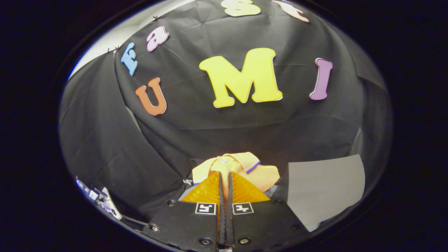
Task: Put the clothes into the washing machine and then close the washing machine lid.
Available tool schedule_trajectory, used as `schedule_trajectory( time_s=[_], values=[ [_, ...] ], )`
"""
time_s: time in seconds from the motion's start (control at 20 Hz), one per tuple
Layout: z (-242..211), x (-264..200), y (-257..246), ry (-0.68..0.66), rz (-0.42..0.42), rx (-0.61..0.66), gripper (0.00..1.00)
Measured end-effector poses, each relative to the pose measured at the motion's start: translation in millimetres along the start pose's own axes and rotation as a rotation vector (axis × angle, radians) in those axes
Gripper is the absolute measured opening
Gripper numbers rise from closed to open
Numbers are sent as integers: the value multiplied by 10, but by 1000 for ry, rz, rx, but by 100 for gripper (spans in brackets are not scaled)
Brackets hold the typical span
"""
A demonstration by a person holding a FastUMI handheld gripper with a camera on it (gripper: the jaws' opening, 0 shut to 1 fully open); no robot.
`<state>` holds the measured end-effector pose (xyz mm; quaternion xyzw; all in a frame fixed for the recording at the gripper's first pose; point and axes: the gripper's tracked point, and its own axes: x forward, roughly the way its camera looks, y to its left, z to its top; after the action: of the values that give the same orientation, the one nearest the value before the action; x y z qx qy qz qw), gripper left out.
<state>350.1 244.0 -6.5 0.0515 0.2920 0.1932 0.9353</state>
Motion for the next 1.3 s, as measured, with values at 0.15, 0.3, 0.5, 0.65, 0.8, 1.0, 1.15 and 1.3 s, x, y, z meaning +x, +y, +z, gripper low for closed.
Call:
schedule_trajectory(
  time_s=[0.15,0.3,0.5,0.65,0.8,1.0,1.15,1.3],
  values=[
    [-131,221,142,22,5,-3,4],
    [-269,477,245,53,13,12,4],
    [-506,788,313,104,10,39,4],
    [-720,1038,309,149,10,55,4],
    [-935,1264,264,196,12,55,4],
    [-1239,1554,121,260,-3,47,4],
    [-1456,1711,44,300,-20,23,4],
    [-1596,1921,-21,346,-31,21,4]
  ],
)
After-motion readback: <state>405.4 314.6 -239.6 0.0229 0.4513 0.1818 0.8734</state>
